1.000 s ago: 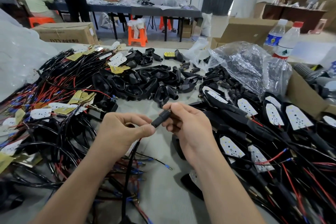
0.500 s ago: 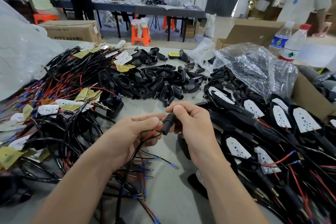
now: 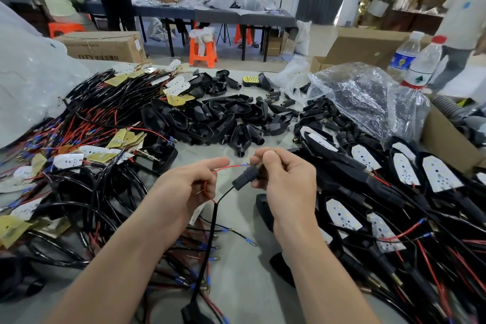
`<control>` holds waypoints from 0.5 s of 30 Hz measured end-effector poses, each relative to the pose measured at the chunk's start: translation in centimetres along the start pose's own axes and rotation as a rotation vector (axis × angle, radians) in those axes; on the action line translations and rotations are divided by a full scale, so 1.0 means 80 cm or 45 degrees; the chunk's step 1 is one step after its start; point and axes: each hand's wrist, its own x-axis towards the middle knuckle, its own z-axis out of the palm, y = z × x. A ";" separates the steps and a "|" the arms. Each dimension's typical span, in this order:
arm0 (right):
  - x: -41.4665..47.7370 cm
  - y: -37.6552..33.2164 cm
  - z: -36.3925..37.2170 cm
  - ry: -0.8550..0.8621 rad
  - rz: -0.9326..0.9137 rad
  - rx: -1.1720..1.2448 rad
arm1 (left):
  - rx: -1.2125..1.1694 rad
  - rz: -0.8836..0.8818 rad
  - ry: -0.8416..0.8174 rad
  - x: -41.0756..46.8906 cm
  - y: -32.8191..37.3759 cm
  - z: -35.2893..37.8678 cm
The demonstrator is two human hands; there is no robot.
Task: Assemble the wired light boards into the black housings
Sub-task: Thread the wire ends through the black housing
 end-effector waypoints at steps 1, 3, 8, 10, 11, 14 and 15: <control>0.000 0.001 0.000 0.018 0.002 -0.005 | 0.020 0.014 0.010 0.000 -0.001 0.000; 0.002 0.002 0.000 0.056 0.001 -0.027 | 0.065 0.062 0.009 0.002 -0.002 -0.002; 0.005 0.003 -0.005 0.122 0.049 -0.034 | -0.060 0.144 -0.018 -0.007 0.004 -0.012; 0.005 0.002 -0.006 0.134 0.078 -0.011 | -0.151 0.129 -0.008 -0.008 0.007 -0.012; 0.006 0.002 -0.006 0.141 0.090 0.006 | -0.152 0.140 0.010 -0.009 0.008 -0.011; 0.007 0.002 -0.007 0.160 0.118 0.055 | 0.192 0.305 0.118 -0.009 0.006 -0.010; 0.007 0.001 -0.008 0.167 0.126 0.068 | 0.331 0.354 0.130 -0.011 0.004 -0.008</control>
